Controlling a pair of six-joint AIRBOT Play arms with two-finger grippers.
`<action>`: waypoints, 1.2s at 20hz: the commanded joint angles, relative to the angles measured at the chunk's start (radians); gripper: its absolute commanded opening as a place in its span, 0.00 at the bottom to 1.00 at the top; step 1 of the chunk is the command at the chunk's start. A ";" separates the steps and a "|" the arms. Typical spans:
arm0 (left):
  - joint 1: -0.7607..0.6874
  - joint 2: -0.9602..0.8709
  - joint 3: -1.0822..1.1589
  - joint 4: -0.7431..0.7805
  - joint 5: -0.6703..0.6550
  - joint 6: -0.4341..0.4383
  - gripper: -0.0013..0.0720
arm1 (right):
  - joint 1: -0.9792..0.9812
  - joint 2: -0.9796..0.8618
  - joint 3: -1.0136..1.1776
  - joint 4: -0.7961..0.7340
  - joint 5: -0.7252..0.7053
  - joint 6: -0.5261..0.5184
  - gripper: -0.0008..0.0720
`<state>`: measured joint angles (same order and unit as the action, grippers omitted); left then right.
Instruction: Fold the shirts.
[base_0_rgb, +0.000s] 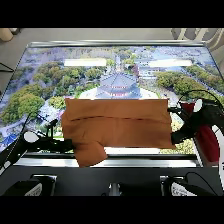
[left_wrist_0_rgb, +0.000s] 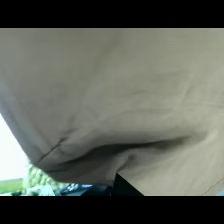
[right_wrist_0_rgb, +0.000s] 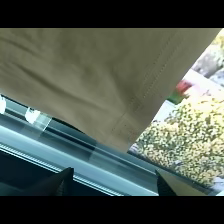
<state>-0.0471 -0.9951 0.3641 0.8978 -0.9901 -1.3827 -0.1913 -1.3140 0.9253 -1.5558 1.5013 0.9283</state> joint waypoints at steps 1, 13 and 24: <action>-0.010 -0.001 0.002 -0.012 -0.042 0.051 0.06 | -0.024 0.000 -0.022 0.025 -0.048 0.003 0.79; -0.010 0.000 0.003 -0.012 -0.056 0.052 0.06 | -0.313 -0.113 -0.024 0.298 -0.024 -0.055 0.77; -0.010 0.000 0.020 -0.012 -0.056 0.051 0.06 | -0.210 -0.169 -0.035 0.251 -0.063 -0.005 0.72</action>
<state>-0.0570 -0.9951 0.3759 0.8852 -1.0477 -1.3312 -0.4118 -1.4765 0.8986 -1.2900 1.4479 0.9146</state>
